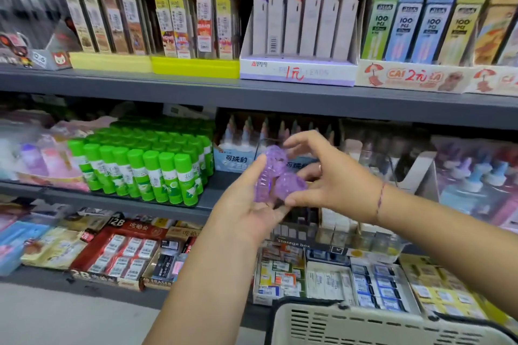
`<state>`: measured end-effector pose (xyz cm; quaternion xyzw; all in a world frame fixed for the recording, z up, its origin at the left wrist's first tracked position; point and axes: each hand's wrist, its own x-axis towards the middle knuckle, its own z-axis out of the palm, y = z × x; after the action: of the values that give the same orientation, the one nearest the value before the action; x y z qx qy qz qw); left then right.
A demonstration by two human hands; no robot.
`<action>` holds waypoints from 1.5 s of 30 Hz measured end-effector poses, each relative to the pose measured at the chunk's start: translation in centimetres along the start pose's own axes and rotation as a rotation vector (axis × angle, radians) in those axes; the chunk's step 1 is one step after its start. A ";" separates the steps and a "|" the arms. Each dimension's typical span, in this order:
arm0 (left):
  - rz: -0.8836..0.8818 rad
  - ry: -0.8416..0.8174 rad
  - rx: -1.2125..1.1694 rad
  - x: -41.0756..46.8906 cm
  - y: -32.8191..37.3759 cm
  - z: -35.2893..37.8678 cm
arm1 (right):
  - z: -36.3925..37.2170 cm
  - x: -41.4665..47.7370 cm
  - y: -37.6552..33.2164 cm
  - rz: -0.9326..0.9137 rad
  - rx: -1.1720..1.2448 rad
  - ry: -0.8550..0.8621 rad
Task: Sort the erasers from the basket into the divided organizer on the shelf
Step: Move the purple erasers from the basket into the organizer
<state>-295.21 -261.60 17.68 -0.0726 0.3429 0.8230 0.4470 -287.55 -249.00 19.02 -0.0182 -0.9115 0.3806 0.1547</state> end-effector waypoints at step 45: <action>0.114 0.101 -0.268 -0.7 4.6 -2.4 | 0.1 12.1 6.8 0.468 -0.868 -0.515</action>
<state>-298.86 -265.25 18.47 -0.1536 0.2555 0.8808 0.3679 -299.67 -242.47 17.43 -0.1887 -0.9646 -0.0135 -0.1836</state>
